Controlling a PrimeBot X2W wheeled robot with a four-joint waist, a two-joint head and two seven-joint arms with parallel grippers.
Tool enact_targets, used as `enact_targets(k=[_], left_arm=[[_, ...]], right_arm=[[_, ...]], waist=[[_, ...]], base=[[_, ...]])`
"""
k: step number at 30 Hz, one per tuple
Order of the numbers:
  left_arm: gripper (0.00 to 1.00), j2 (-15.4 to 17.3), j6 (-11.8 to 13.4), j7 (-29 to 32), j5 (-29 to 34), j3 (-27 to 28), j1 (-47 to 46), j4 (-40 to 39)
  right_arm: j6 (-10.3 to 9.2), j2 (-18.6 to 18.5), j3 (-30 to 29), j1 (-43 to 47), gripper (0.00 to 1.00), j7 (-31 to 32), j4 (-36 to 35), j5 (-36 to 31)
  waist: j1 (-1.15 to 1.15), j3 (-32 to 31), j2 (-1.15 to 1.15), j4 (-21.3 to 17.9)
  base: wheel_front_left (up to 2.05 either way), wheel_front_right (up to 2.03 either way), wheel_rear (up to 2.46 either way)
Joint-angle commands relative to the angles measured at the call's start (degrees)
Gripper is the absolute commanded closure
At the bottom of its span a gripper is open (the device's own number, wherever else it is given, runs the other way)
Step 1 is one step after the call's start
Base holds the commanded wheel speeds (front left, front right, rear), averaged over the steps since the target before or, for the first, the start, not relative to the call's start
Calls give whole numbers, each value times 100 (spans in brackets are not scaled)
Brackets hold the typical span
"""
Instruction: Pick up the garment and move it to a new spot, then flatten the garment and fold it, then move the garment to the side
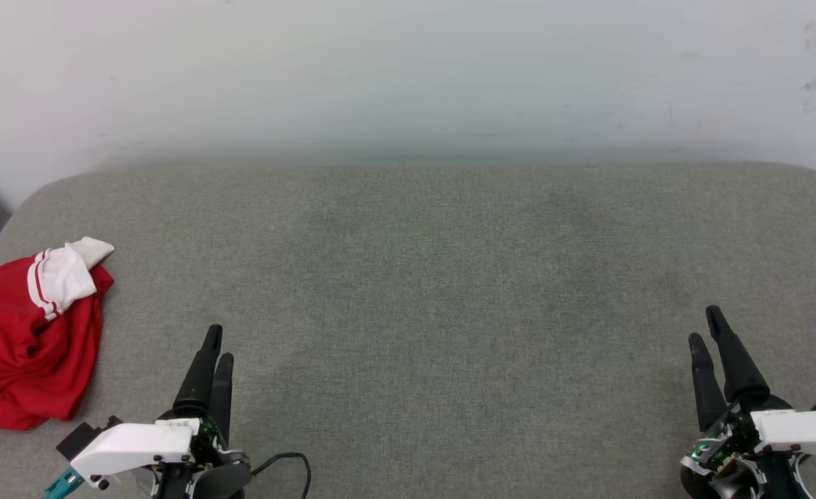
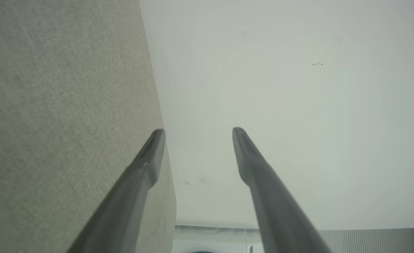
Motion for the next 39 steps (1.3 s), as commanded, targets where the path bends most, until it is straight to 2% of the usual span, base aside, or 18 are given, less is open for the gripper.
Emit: enact_targets(k=[1,9,14,27,39], left_arm=[[0,15,-2,-66,48,-58,-131,-152],[0,16,-2,-276,242,-203,-112,-389],[0,16,-2,-398,695,-309,-108,-504],[0,18,0,-667,2281,-483,-77,-658],[0,19,102,-903,3829,-661,21,-763]], right_arm=[[1,-5,37,-59,0,-60,-159,-42],[1,-11,160,4,0,-278,-284,-294],[1,-39,190,23,0,-399,-369,-643],[1,-107,170,104,0,-667,-635,-2394],[1,-83,277,201,0,-857,-787,-3887]], waist=[[0,1,0,0],[0,2,0,2],[0,3,0,11],[0,-15,0,23],[0,-44,0,17]], base=[[0,0,0],[0,0,0],[0,0,0],[0,0,0],[0,0,0]])
